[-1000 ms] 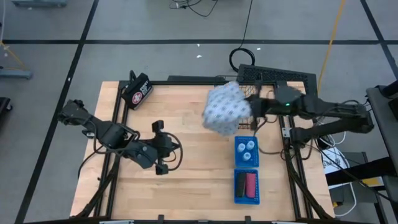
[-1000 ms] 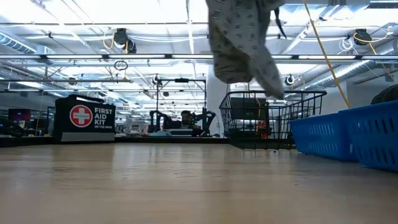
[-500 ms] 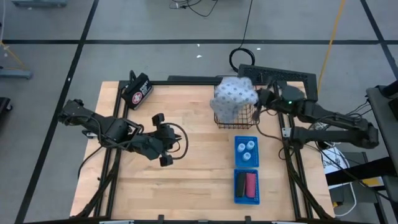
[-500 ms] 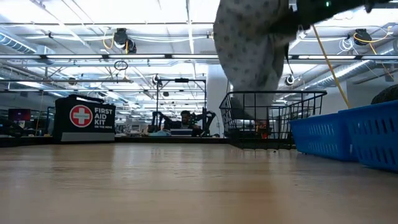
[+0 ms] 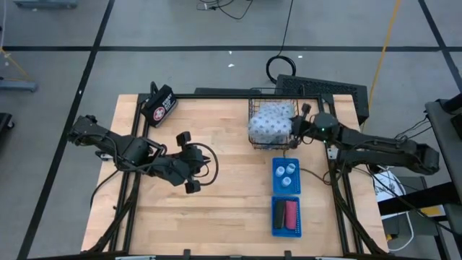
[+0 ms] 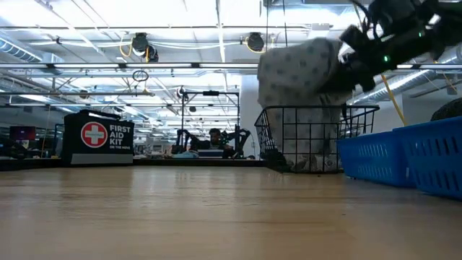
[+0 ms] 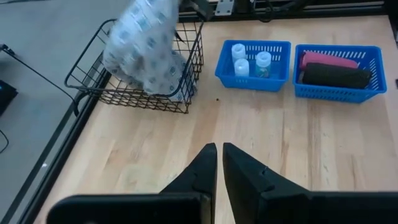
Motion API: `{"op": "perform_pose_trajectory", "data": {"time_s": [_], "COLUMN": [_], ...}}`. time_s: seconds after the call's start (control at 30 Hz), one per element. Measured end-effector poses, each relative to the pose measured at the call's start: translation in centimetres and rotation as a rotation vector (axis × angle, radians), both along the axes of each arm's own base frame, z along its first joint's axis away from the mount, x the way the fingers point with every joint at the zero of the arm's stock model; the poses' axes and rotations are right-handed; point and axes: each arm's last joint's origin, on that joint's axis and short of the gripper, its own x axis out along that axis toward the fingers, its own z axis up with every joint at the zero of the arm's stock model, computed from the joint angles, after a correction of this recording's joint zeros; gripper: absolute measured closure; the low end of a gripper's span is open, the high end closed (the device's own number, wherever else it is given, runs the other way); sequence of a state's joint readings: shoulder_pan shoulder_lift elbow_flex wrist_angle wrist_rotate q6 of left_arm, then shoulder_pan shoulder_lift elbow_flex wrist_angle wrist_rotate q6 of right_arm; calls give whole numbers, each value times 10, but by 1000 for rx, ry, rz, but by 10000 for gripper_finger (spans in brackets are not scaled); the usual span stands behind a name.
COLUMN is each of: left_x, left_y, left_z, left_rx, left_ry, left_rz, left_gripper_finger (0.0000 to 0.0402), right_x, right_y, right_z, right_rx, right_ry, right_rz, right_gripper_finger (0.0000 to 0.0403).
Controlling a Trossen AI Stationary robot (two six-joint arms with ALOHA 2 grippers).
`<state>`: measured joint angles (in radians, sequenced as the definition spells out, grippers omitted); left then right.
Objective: Pick & Place Medicine items
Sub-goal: Put the blue patient gown into the wire basket
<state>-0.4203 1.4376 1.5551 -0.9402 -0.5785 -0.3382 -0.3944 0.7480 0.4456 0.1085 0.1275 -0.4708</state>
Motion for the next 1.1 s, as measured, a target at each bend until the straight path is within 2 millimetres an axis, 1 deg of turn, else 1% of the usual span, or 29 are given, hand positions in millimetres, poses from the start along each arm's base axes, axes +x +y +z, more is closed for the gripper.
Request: {"op": "perform_pose_trajectory", "data": {"time_s": [0.13, 0.3, 0.37, 0.47, 0.53, 0.67, 0.83, 1.0, 1.1], "left_x": [1, 1, 1, 2, 3, 4, 4, 4, 4], "left_y": [2, 3, 4, 6, 7, 10, 11, 11, 11], "left_z": [0, 0, 0, 0, 0, 0, 0, 0, 0], "left_rx": [0, 0, -1, 0, -1, -5, -6, -6, -6], "left_ry": [-1, -1, -1, -1, -1, -1, -2, -1, -1], "left_rz": [11, 15, 19, 26, 32, 42, 45, 45, 45], "left_gripper_finger": [364, 364, 364, 364, 364, 364, 364, 364, 364], "right_x": [-4, -10, -12, -13, -13, -11, -10, -11, -12], "right_y": [-3, -6, -8, -12, -12, -13, -14, -15, -16], "right_z": [-19, -31, -32, -38, -41, -41, -34, -27, -27], "right_rx": [-155, -301, -326, -313, -294, -289, -313, -344, -311], "right_ry": [25, 15, 37, 65, 68, 52, -15, -69, -80], "right_rz": [14, -3, -12, -30, -33, -37, -81, -145, -217], "right_gripper_finger": [368, 371, 374, 368, 350, 299, 247, 216, 209]}}
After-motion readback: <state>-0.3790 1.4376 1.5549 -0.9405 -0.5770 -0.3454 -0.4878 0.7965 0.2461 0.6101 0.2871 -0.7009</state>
